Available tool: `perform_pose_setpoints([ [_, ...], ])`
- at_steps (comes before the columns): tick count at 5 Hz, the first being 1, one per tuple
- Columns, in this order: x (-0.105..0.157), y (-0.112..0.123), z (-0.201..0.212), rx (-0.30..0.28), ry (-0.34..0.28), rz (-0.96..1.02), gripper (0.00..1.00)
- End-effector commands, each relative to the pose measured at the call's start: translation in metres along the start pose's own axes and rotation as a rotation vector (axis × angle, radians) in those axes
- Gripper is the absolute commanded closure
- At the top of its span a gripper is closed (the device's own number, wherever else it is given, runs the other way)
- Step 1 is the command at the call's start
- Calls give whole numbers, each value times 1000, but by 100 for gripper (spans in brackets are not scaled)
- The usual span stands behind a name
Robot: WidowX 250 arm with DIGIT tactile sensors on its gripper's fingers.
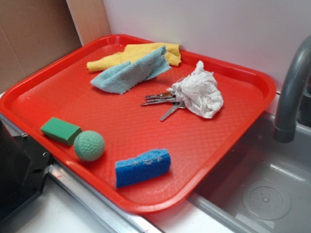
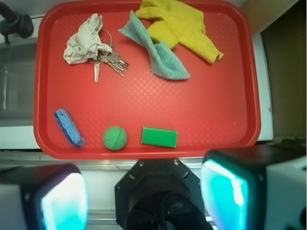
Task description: Grab the white paper.
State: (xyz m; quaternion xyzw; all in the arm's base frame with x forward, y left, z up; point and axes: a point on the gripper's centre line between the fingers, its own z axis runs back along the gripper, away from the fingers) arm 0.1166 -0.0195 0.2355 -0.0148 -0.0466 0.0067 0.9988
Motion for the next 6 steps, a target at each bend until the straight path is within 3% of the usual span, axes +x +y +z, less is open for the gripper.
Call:
perform_pose_setpoints([
  [1, 88, -71, -52, 41, -113, -368, 0],
  [2, 129, -89, -93, -7, -188, -514, 0],
  [3, 143, -90, -127, -17, -183, -547, 0],
  [4, 164, -101, -166, -14, -154, -587, 0],
  [5, 153, -115, -205, -62, 4, -615, 0],
  [6, 142, -119, -230, -28, 12, -560, 52],
])
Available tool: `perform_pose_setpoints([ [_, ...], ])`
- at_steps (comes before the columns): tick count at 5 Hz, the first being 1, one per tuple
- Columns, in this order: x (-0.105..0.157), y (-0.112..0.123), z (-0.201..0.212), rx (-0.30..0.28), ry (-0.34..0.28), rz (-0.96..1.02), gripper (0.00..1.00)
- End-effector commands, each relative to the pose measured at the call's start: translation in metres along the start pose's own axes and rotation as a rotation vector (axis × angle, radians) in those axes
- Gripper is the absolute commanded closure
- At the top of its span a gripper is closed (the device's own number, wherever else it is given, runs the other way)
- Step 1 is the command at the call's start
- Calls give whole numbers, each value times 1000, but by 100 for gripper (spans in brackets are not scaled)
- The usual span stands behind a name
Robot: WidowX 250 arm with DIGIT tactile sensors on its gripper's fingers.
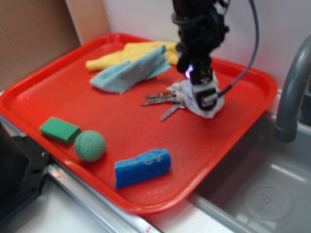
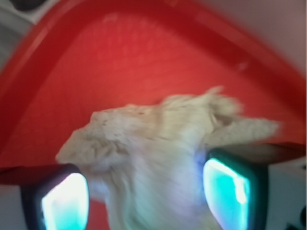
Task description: Grab the white paper.
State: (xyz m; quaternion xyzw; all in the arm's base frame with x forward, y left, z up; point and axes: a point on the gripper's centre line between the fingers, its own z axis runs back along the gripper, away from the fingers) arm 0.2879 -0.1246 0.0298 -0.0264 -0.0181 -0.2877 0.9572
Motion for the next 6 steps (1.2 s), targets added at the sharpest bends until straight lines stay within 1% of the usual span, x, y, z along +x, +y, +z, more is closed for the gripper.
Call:
perform_pose_setpoints([
  [1, 3, -20, -1, 59, -50, 56, 100],
  [2, -10, -19, 28, 68, -94, 104, 100],
  [3, -27, 7, 77, 215, 19, 237, 100],
  [4, -95, 16, 131, 256, 11, 487, 100],
  [5, -153, 30, 180, 149, -30, 634, 100],
  [6, -190, 25, 208, 189, 18, 835, 100],
])
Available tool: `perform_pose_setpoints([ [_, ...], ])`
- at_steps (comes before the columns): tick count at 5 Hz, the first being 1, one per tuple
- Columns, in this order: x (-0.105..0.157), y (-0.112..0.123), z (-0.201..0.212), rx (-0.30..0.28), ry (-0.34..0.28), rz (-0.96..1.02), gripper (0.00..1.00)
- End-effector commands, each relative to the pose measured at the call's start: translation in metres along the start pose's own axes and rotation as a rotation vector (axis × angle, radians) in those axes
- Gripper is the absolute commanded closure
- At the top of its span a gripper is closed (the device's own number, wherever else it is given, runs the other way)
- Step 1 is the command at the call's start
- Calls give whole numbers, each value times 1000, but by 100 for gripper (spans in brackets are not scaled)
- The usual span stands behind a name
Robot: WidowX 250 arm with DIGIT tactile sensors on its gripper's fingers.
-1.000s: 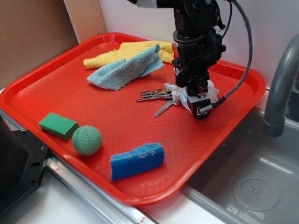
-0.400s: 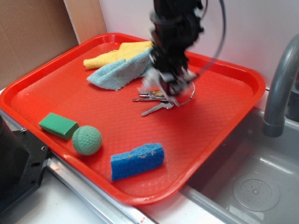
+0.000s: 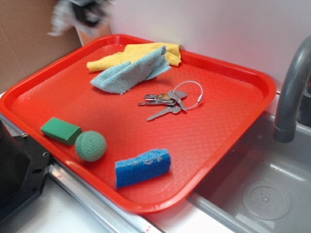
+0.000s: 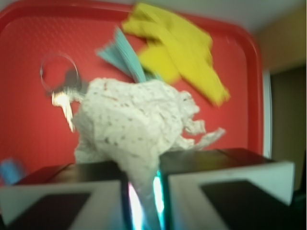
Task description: Grab the white paper.
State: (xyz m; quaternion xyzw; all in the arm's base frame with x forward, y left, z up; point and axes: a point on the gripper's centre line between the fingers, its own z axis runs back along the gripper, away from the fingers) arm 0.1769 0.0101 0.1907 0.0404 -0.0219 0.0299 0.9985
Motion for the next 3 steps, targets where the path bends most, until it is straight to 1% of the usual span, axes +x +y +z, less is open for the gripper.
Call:
perform_pose_setpoints([
  [1, -48, 19, 8, 97, 19, 235, 100],
  [2, -44, 21, -18, 195, 10, 228, 100],
  [3, -38, 30, -27, 194, -27, 228, 100],
])
